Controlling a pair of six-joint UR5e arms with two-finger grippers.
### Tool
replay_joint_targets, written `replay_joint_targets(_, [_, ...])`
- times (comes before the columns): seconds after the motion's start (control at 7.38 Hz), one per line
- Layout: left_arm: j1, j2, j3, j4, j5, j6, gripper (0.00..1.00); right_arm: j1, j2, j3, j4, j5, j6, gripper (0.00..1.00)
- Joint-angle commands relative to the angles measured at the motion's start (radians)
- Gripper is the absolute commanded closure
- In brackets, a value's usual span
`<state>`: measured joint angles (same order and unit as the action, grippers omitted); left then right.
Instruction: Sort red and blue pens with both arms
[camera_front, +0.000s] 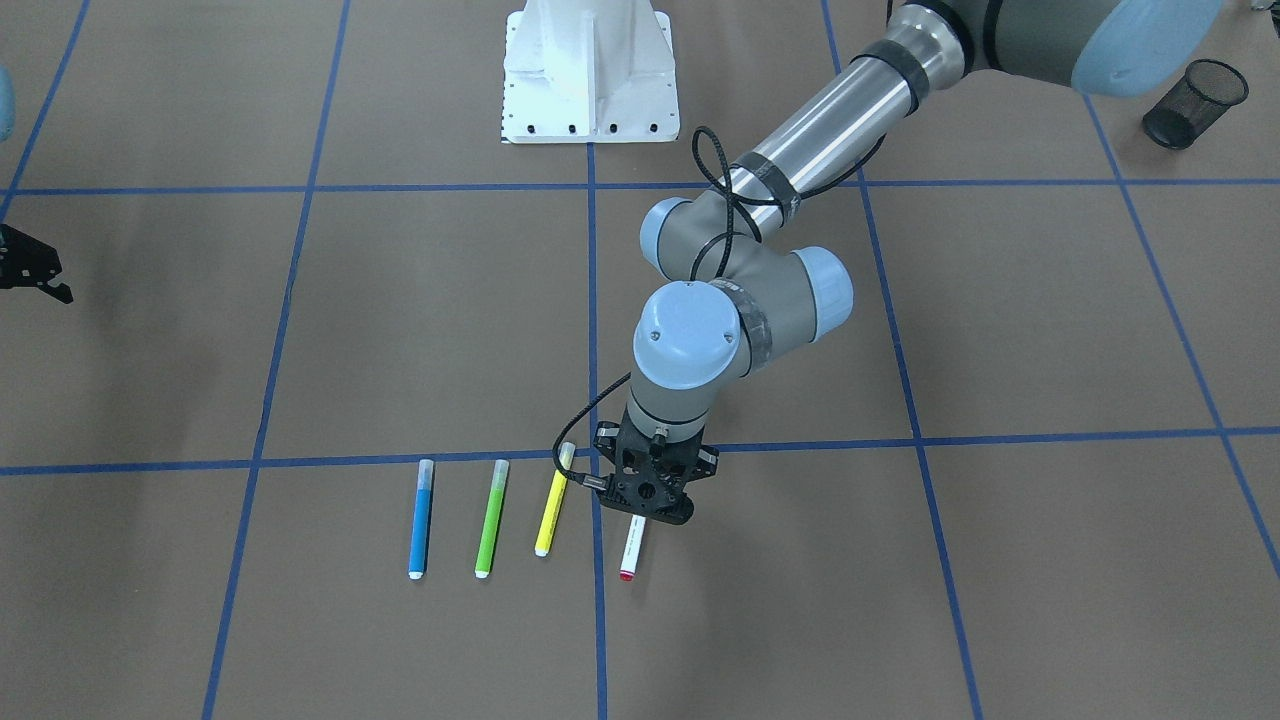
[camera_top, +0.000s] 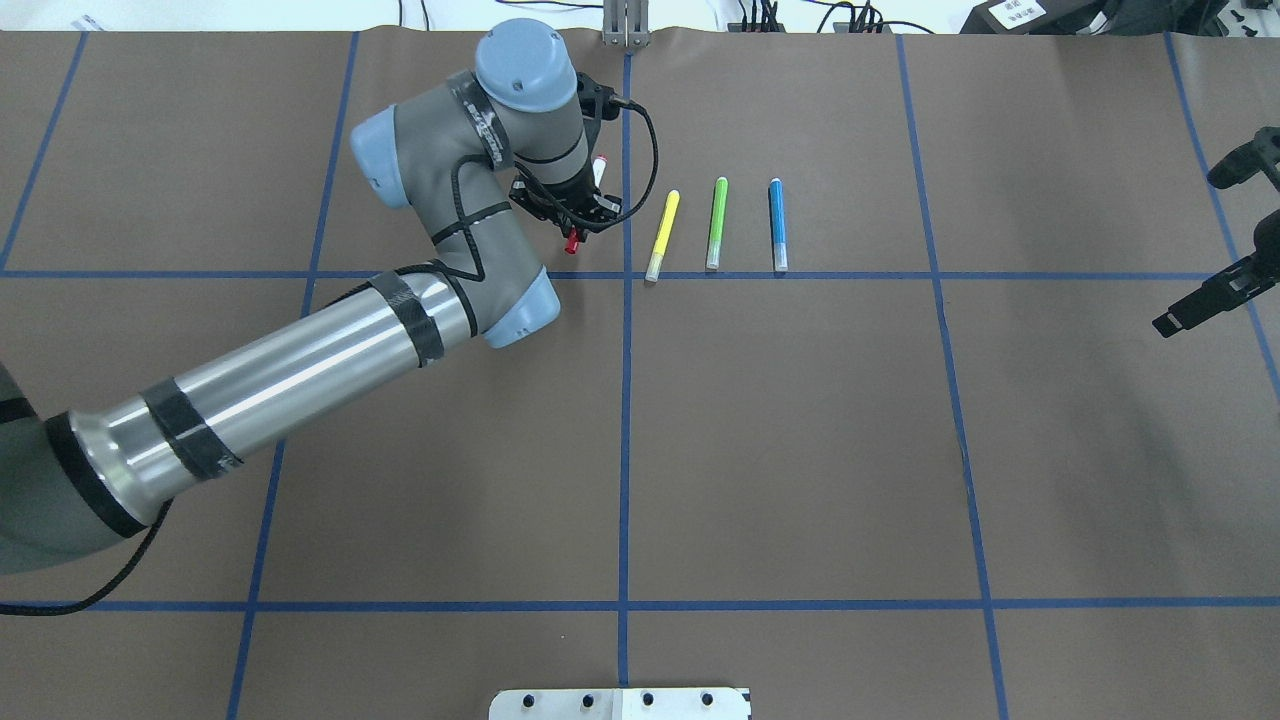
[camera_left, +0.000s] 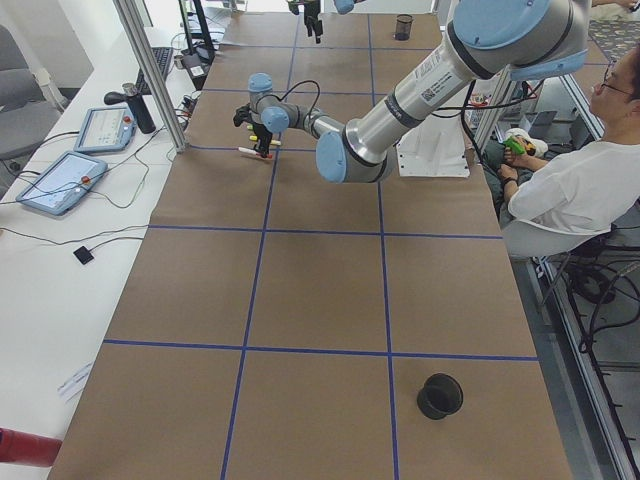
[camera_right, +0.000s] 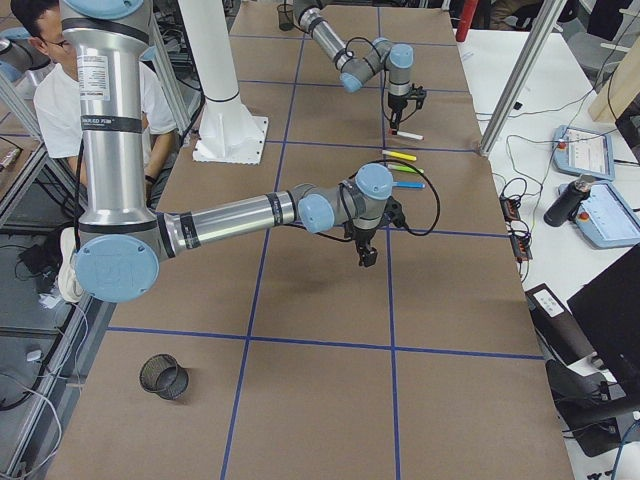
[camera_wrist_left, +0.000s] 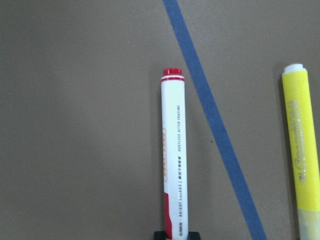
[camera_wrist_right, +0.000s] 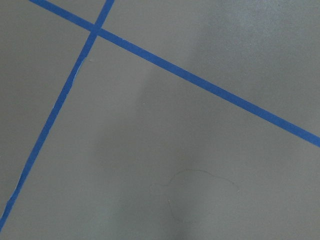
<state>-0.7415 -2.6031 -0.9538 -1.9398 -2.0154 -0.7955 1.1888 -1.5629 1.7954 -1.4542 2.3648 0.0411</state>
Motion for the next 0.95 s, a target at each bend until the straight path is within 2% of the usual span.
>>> replay_joint_targets(0.0, [-0.086, 0.145, -0.164, 0.019, -0.109, -0.001, 1.0, 0.0, 0.041, -0.026, 0.0, -0.033, 0.055, 0.0])
replay_joint_targets(0.14, [-0.123, 0.238, -0.239, 0.021, -0.167, 0.001, 1.0, 0.0, 0.078, -0.051, 0.0, -0.033, 0.109, 0.0])
replay_joint_targets(0.41, [-0.212, 0.412, -0.383, 0.018, -0.198, 0.088, 1.0, -0.024, 0.136, -0.07, 0.0, -0.036, 0.182, 0.0])
replay_joint_targets(0.54, [-0.283, 0.507, -0.448, 0.022, -0.212, 0.119, 1.0, -0.049, 0.164, -0.07, 0.0, -0.056, 0.242, 0.0])
replay_joint_targets(0.81, [-0.482, 0.702, -0.497, 0.024, -0.267, 0.352, 1.0, -0.078, 0.187, -0.068, 0.0, -0.078, 0.279, 0.0])
